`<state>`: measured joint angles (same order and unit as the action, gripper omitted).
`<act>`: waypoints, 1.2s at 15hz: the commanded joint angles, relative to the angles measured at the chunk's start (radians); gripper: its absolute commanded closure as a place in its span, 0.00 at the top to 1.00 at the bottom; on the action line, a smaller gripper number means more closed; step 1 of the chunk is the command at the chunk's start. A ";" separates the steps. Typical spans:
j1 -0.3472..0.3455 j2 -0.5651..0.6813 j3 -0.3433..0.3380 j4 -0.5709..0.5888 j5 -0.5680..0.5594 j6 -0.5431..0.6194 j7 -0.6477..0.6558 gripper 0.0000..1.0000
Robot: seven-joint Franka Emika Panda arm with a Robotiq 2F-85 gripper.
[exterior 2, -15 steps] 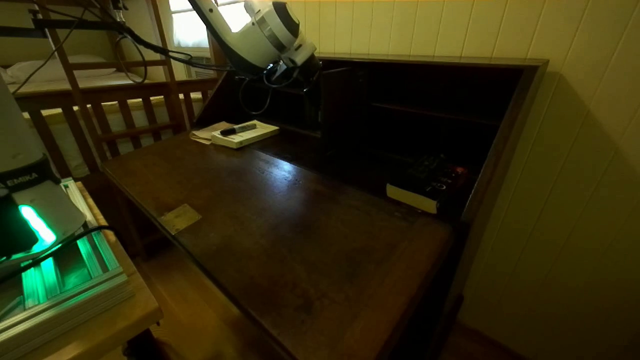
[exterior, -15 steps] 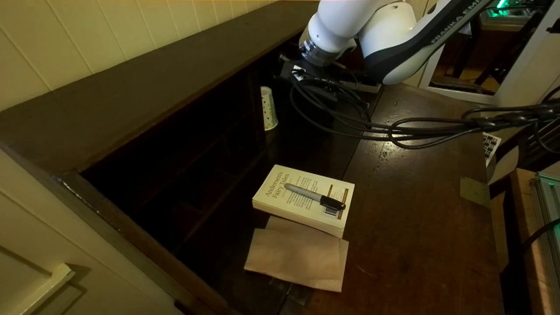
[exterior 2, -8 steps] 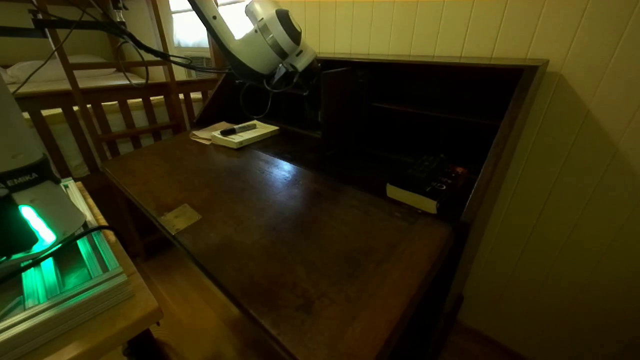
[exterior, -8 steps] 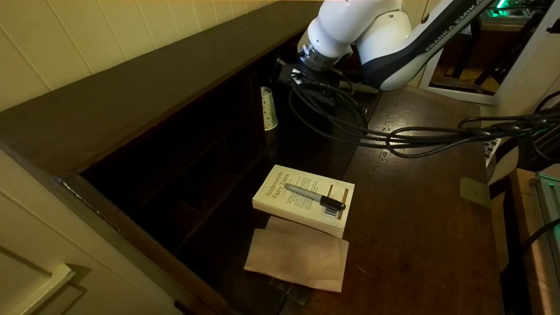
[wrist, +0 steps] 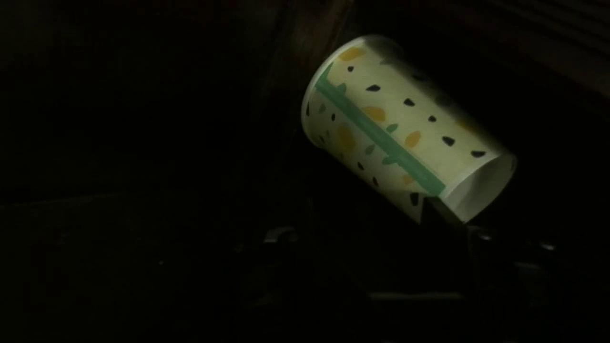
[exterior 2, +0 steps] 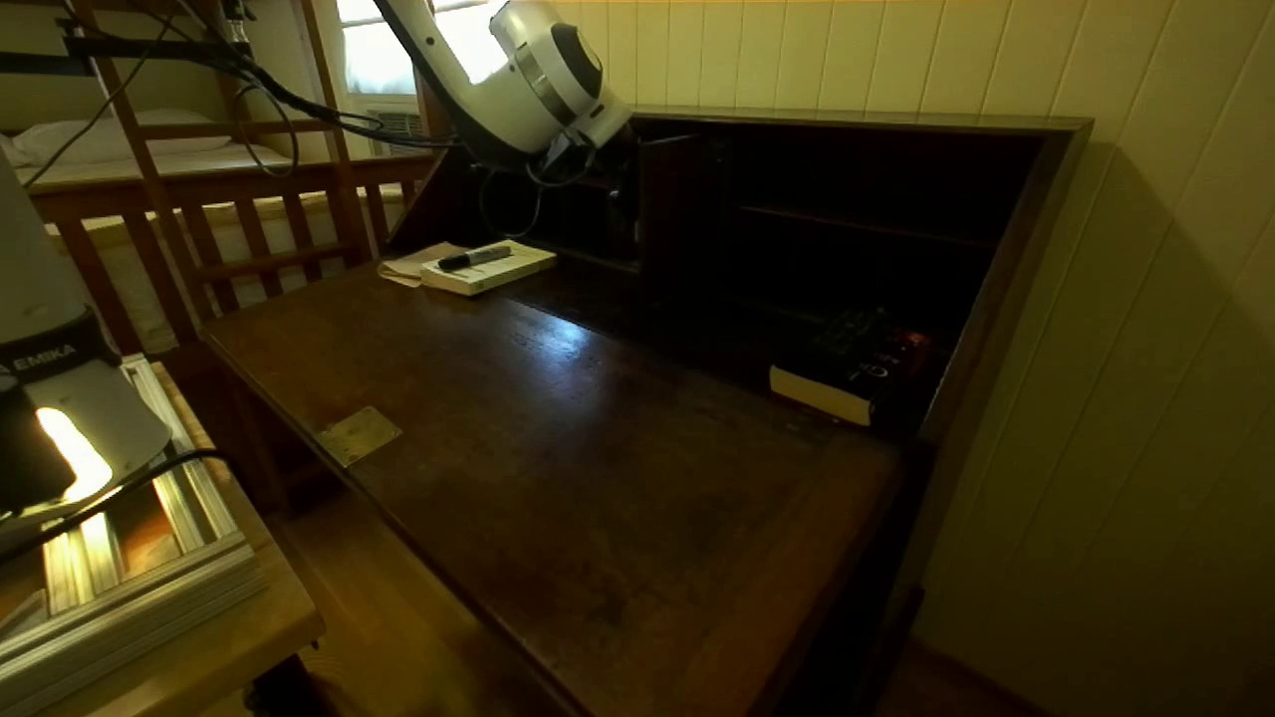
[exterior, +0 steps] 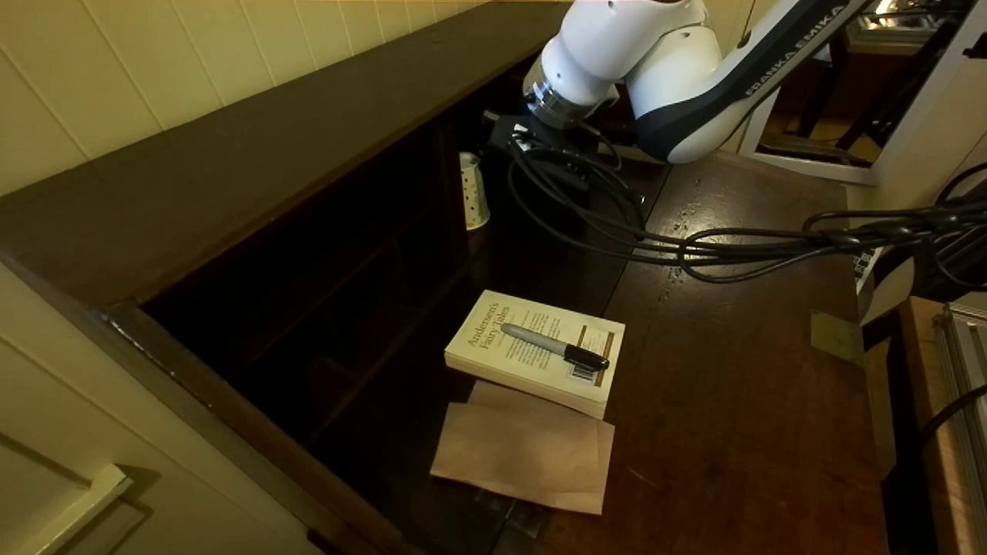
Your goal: Open the top cabinet door then place the coffee cup on top of the cabinet and close the cabinet door.
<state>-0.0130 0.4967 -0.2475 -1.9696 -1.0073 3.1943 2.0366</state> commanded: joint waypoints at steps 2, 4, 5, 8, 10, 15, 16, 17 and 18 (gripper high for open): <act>-0.007 0.025 0.002 0.030 0.013 0.034 0.012 0.98; -0.006 0.023 0.001 0.031 0.012 0.040 0.012 1.00; -0.010 0.025 0.004 0.033 0.015 0.044 0.009 1.00; -0.029 0.035 0.022 0.042 0.028 0.047 -0.001 1.00; -0.046 0.043 0.038 0.049 0.035 0.049 -0.005 1.00; -0.080 0.061 0.073 0.062 0.042 0.048 -0.010 0.91; -0.086 0.062 0.081 0.063 0.042 0.045 -0.011 0.87; -0.093 0.066 0.088 0.066 0.042 0.045 -0.012 0.80; -0.100 0.072 0.095 0.071 0.042 0.046 -0.013 0.80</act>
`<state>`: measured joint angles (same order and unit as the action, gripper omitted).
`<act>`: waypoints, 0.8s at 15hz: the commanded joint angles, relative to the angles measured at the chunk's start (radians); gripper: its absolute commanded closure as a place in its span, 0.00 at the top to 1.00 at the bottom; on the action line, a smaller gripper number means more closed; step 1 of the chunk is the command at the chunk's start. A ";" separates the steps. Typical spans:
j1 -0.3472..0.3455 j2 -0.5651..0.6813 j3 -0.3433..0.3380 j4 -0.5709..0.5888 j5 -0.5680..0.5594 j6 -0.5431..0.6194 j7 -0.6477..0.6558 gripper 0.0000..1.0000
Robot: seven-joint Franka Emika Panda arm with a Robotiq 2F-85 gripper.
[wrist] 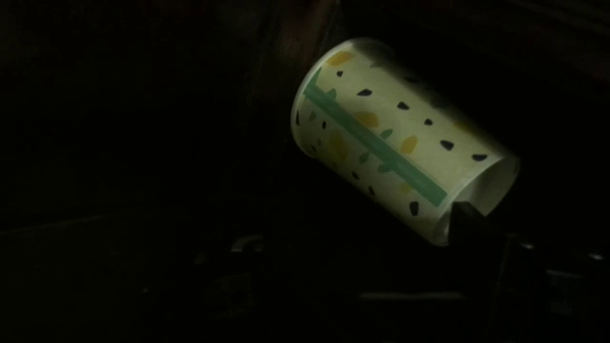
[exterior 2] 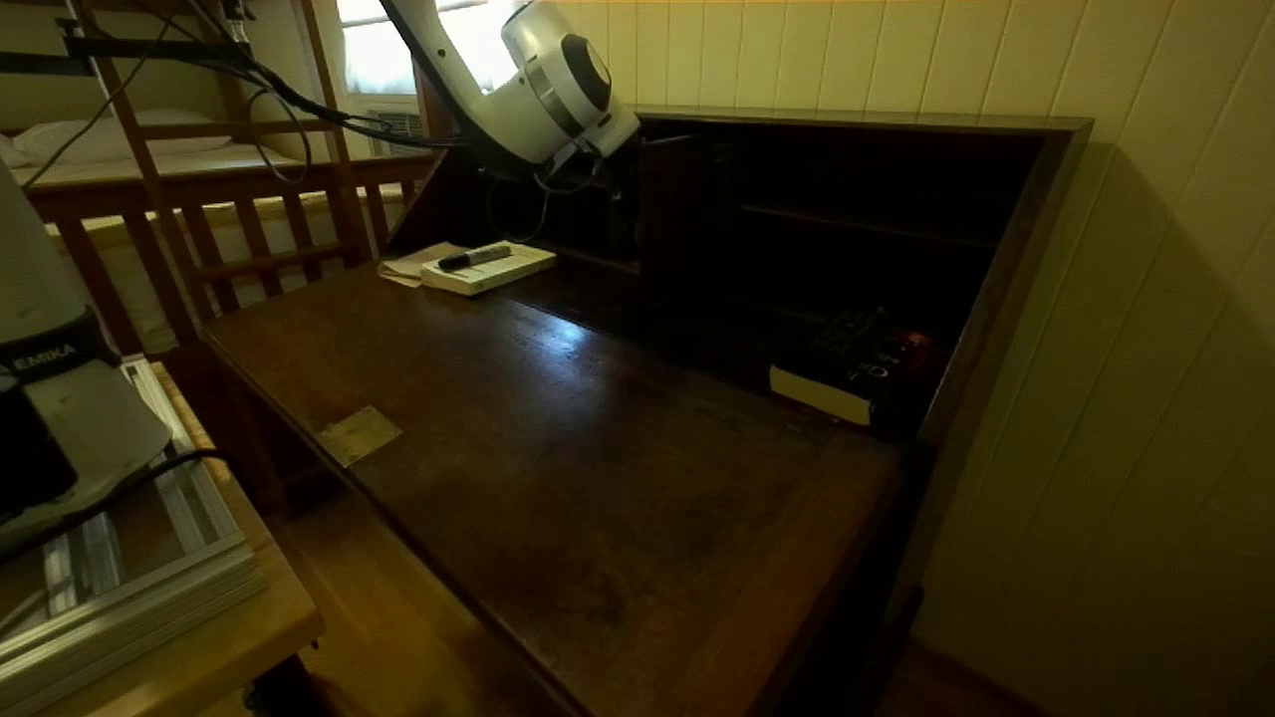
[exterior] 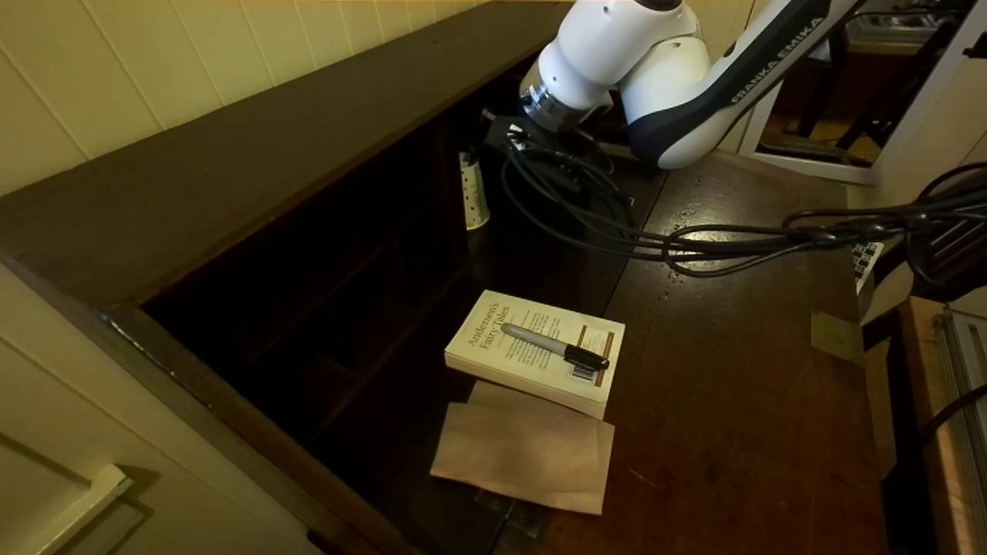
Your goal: Open the top cabinet door then place the coffee cup on top of the cabinet and close the cabinet door.
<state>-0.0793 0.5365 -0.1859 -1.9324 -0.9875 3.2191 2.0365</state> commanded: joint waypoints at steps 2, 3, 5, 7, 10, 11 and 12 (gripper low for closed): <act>-0.046 0.037 0.049 0.037 0.021 0.019 -0.014 0.71; -0.053 0.037 0.057 0.038 0.021 0.019 -0.016 0.71; -0.067 0.036 0.074 0.038 0.020 0.020 -0.017 0.66; -0.084 0.026 0.095 0.028 0.020 0.018 -0.019 0.65; -0.118 0.016 0.134 0.014 0.022 0.013 -0.022 0.56; -0.130 0.014 0.147 0.012 0.023 0.011 -0.022 0.42; -0.142 0.011 0.161 0.010 0.022 0.012 -0.022 0.33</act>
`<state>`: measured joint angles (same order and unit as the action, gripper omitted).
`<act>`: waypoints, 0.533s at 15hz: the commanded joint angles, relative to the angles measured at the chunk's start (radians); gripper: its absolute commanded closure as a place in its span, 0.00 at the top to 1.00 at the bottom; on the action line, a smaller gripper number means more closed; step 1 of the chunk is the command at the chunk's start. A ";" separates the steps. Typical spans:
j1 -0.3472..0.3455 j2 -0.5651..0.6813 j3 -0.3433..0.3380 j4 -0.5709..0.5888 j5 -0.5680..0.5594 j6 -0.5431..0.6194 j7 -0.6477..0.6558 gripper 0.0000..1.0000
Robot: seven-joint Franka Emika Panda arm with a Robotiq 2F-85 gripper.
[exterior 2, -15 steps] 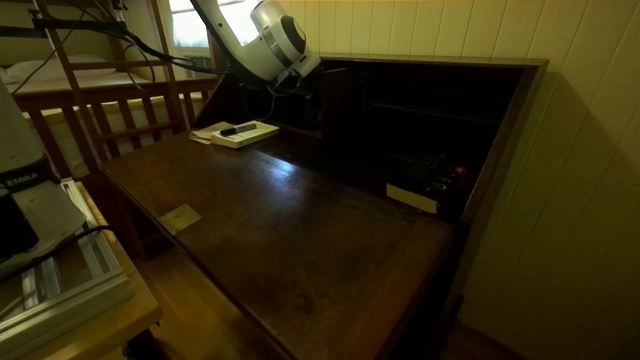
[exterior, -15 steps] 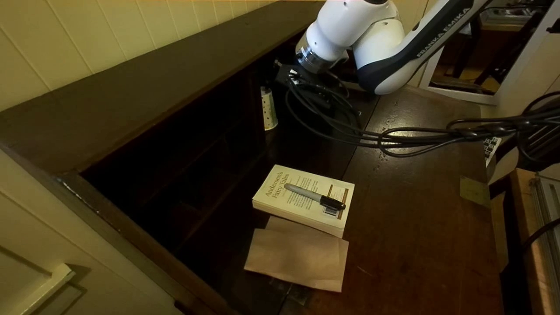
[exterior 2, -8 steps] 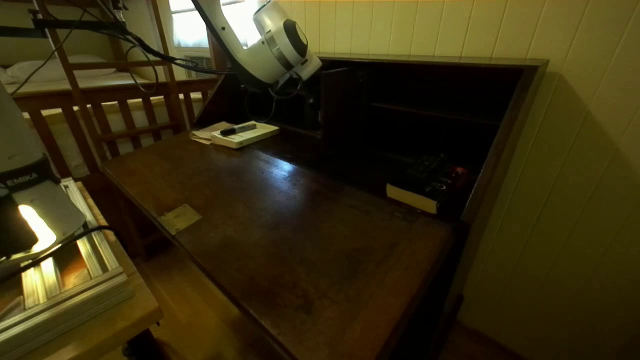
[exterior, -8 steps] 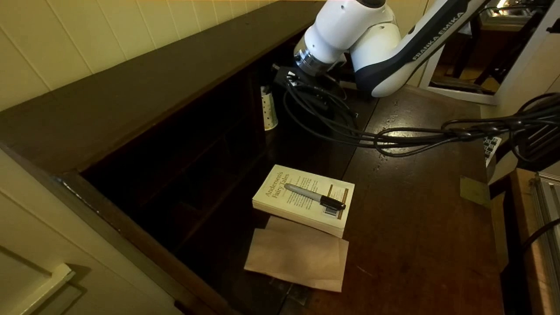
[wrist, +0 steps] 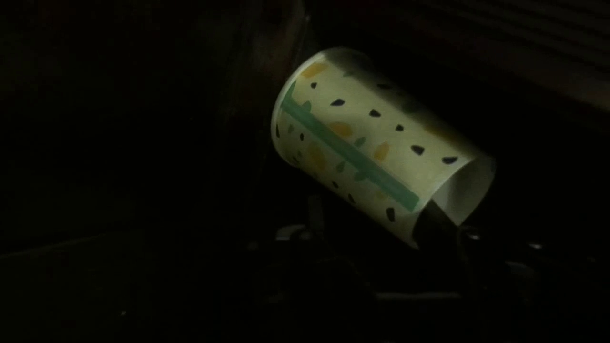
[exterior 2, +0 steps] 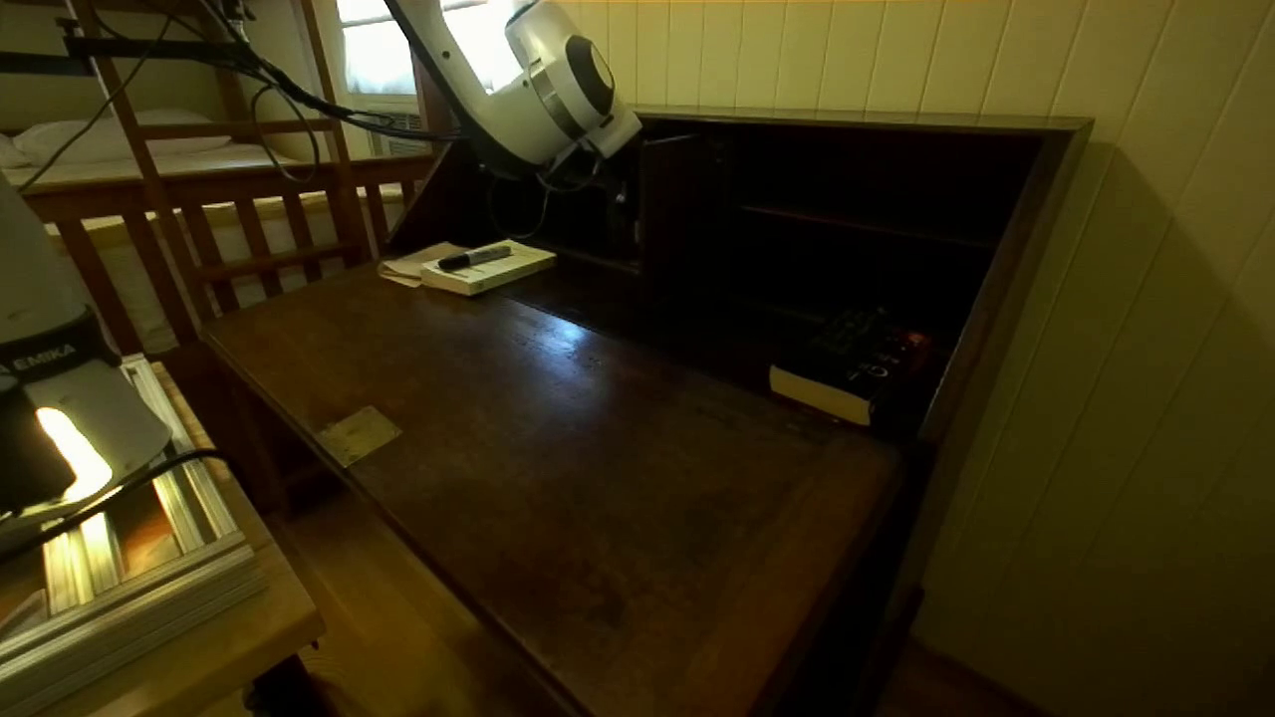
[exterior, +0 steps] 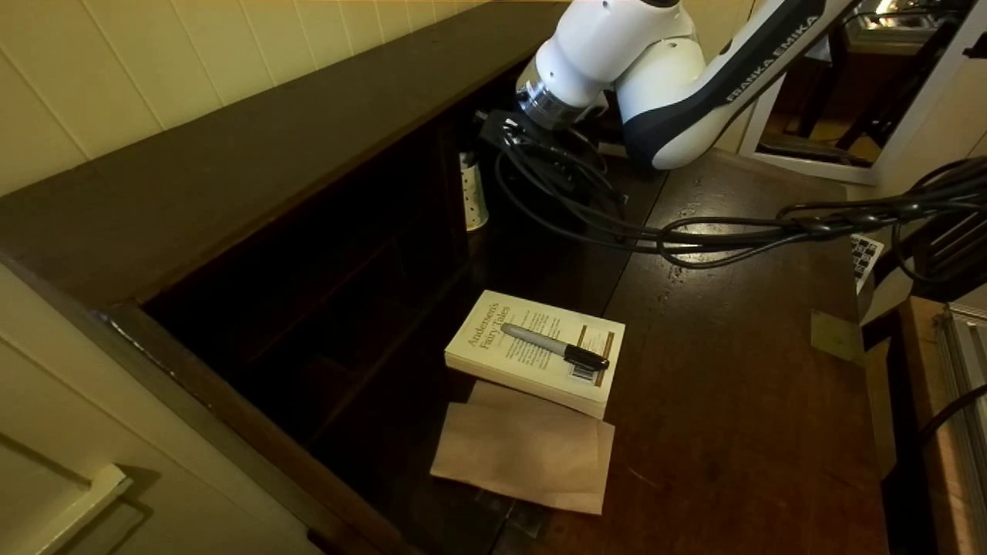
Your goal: Open the top cabinet door then place the coffee cup on top of the cabinet and close the cabinet door.
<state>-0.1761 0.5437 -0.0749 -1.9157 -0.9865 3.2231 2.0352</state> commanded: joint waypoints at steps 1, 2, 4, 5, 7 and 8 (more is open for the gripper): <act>-0.058 -0.001 0.067 -0.012 0.022 0.003 -0.022 0.24; -0.067 -0.008 0.079 -0.016 0.023 -0.014 -0.020 0.15; -0.093 -0.012 0.110 -0.020 0.024 -0.019 -0.023 0.01; -0.108 -0.013 0.128 -0.022 0.025 -0.024 -0.026 0.00; -0.068 -0.024 0.104 -0.066 0.243 -0.013 -0.206 0.01; -0.066 -0.025 0.113 -0.076 0.324 -0.015 -0.278 0.02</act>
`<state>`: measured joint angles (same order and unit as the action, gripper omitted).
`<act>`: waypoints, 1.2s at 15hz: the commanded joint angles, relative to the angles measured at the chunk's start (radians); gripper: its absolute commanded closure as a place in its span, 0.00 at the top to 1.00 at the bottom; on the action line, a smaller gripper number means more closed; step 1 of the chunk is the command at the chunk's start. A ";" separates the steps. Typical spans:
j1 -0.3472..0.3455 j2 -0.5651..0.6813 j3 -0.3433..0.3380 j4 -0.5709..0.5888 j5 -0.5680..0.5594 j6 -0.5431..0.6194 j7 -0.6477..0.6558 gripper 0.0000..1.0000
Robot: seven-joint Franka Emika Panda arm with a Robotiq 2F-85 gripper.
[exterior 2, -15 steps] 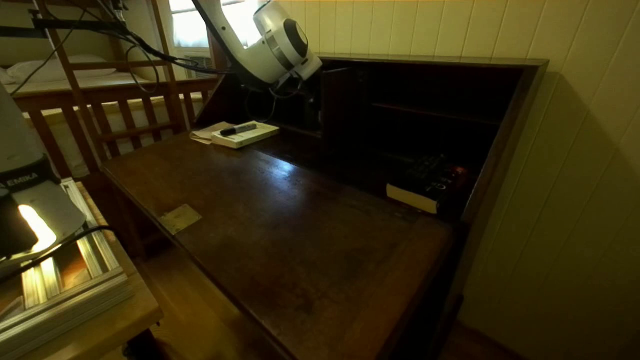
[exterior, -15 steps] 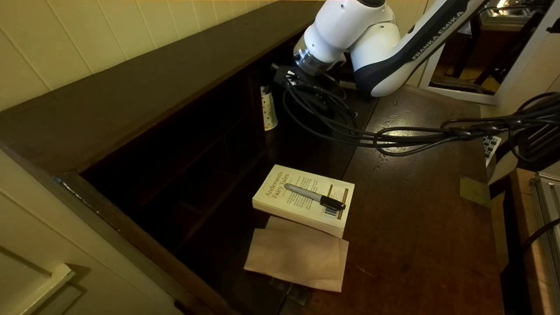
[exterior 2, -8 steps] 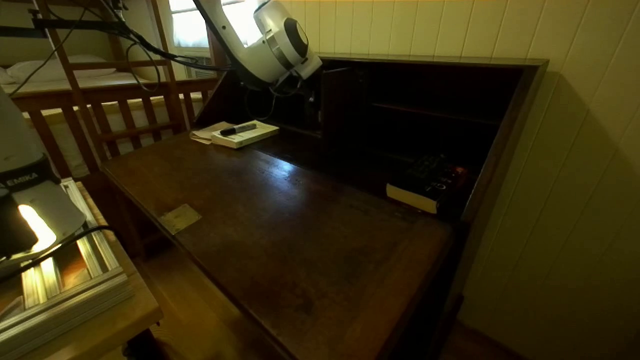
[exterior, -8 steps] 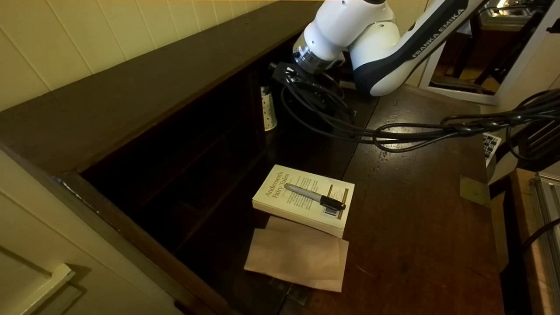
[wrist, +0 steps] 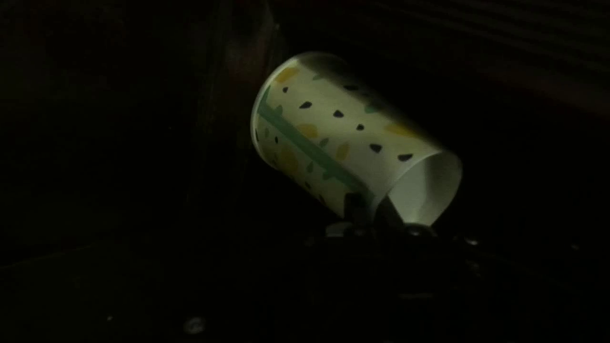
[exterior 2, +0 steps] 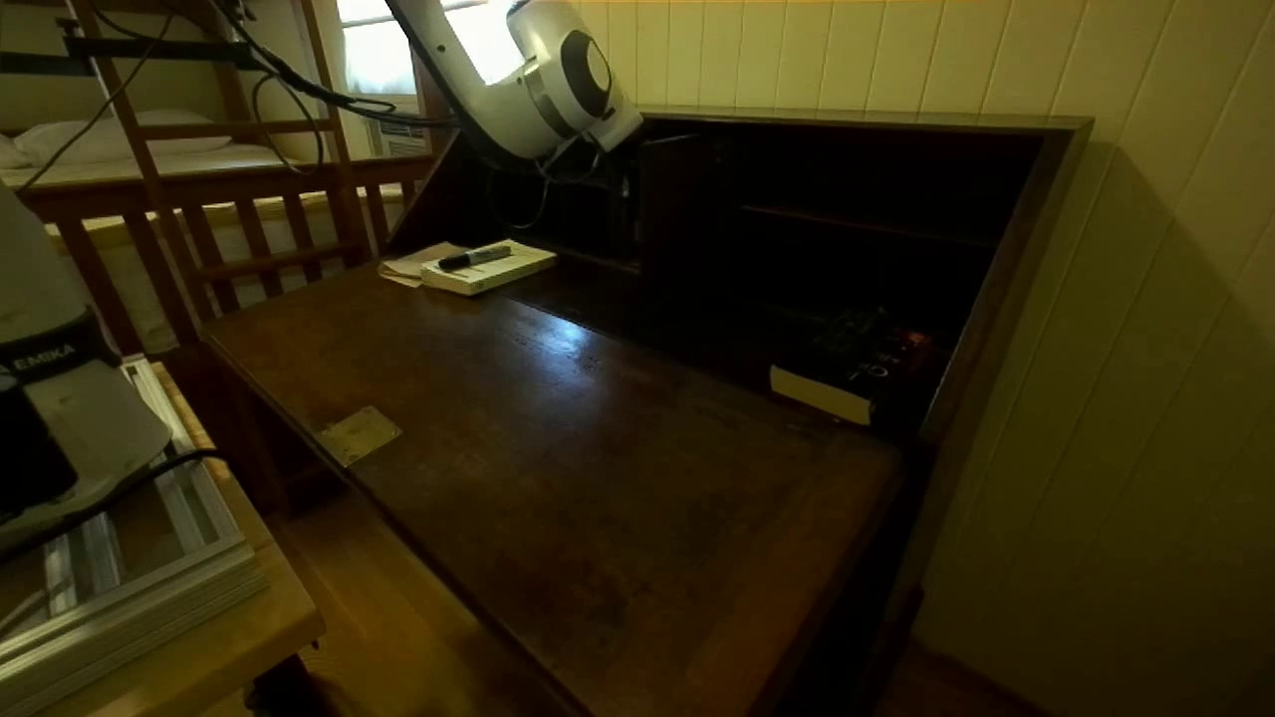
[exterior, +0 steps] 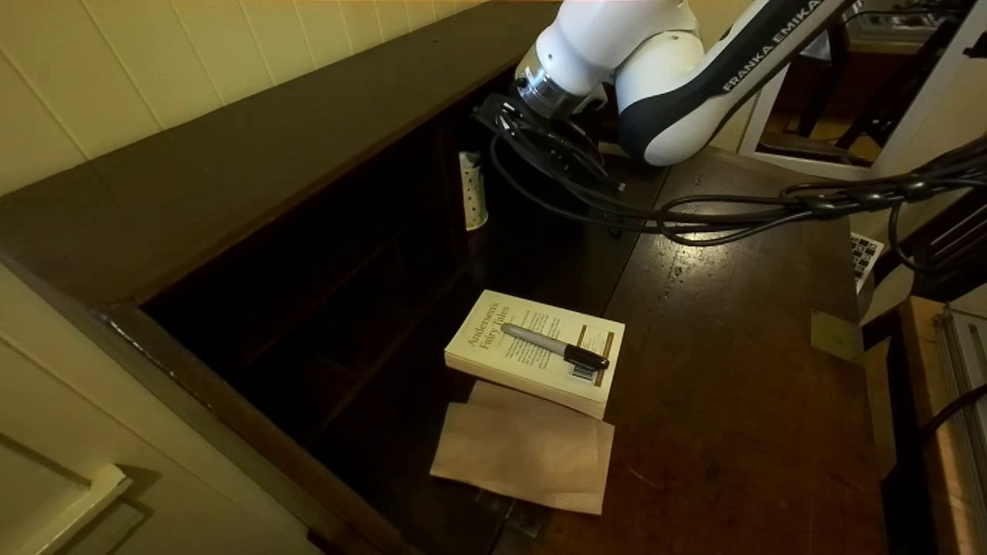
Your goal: Open the top cabinet door then place the coffee cup on top of the cabinet and close the cabinet door.
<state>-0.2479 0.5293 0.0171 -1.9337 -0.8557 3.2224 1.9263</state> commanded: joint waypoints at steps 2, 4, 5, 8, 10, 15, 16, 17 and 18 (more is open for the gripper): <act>-0.070 -0.018 0.108 -0.048 0.168 -0.064 -0.164 0.02; -0.115 -0.042 0.171 -0.069 0.202 -0.109 -0.212 0.02; -0.149 -0.054 0.214 -0.079 0.210 -0.144 -0.231 0.02; -0.226 -0.089 0.313 -0.095 0.238 -0.278 -0.292 0.02; -0.261 -0.115 0.357 -0.104 0.261 -0.370 -0.330 0.02; -0.031 -0.208 0.132 -0.140 0.605 -0.505 -0.618 0.02; 0.010 -0.224 0.091 -0.142 0.640 -0.531 -0.652 0.02; 0.050 -0.235 0.048 -0.147 0.659 -0.544 -0.675 0.02; 0.086 -0.249 0.011 -0.148 0.666 -0.559 -0.687 0.02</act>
<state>-0.2679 0.3493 0.1339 -2.0427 -0.2627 2.7133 1.3054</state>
